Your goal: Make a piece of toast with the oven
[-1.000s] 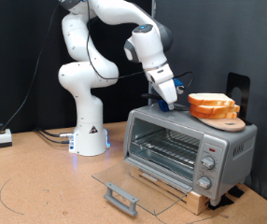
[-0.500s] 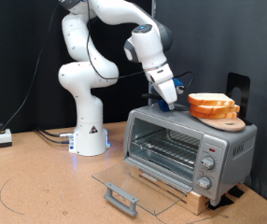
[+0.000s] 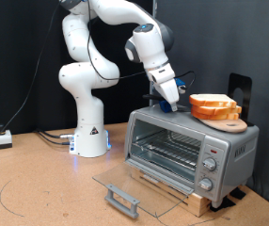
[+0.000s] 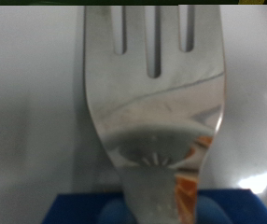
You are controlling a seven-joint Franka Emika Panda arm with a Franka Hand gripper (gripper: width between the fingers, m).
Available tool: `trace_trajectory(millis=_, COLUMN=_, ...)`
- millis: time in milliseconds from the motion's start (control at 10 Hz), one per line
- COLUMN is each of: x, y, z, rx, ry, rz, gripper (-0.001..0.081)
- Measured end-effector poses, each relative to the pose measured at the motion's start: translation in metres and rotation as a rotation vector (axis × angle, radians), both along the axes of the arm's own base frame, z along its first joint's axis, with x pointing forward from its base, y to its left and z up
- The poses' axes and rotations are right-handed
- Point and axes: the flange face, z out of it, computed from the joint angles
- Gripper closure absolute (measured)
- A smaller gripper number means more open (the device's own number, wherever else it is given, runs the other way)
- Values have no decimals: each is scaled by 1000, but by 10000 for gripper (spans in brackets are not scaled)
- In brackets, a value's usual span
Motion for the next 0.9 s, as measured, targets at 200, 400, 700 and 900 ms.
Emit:
trace_trajectory(millis=200, x=0, y=-1, z=4, rx=-28, ry=-7, rz=20, gripper=-1)
trace_trajectory(millis=400, x=-1, y=-3, z=4, rx=-47, ry=0, rz=30, gripper=-1)
trace_trajectory(millis=700, x=-2, y=-3, z=4, rx=-46, ry=10, rz=22, gripper=-1)
trace_trajectory(millis=900, x=-2, y=-3, z=4, rx=-33, ry=14, rz=13, gripper=25)
